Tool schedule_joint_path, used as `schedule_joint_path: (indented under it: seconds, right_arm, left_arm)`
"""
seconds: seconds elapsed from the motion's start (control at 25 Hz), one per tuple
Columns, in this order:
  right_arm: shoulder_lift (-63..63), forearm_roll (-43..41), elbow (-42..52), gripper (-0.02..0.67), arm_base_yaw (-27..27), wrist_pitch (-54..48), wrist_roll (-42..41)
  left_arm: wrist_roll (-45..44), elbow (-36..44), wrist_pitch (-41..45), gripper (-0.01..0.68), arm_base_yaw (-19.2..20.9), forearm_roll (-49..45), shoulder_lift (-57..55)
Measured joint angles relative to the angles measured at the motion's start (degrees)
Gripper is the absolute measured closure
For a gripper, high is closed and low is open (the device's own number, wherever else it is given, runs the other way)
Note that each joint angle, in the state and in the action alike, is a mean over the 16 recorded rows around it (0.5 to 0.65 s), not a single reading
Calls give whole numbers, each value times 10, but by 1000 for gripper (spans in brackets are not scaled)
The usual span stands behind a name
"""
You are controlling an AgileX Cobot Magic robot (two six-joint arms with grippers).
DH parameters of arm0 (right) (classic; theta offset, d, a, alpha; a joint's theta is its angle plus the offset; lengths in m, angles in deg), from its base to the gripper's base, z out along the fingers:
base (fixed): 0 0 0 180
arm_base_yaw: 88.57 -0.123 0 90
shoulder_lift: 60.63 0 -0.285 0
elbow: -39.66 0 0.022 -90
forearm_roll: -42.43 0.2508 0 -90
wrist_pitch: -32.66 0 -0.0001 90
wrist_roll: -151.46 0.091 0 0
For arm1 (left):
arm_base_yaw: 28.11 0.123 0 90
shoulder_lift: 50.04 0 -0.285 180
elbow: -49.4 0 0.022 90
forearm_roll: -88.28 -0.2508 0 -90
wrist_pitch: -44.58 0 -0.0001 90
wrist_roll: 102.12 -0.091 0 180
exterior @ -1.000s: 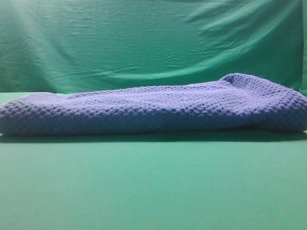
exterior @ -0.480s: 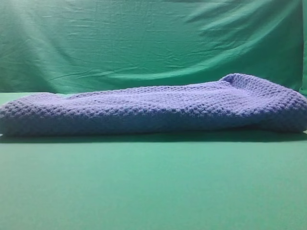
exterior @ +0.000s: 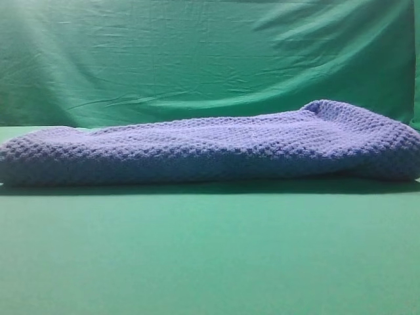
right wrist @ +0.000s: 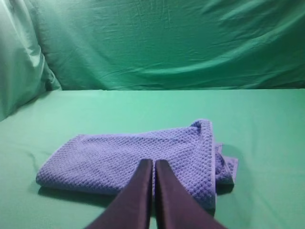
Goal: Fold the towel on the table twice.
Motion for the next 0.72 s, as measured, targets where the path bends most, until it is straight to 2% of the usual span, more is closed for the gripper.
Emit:
schedule_joint_path:
  seconds: [0.44,0.72]
  right_arm:
    - [-1,4,142,649,0,178,14]
    - [-1,7,212,649,0,228,14]
  left_arm:
    - [1,73,-125,673,0,-62,0]
    - [1,98,-145,673,0,-70,0]
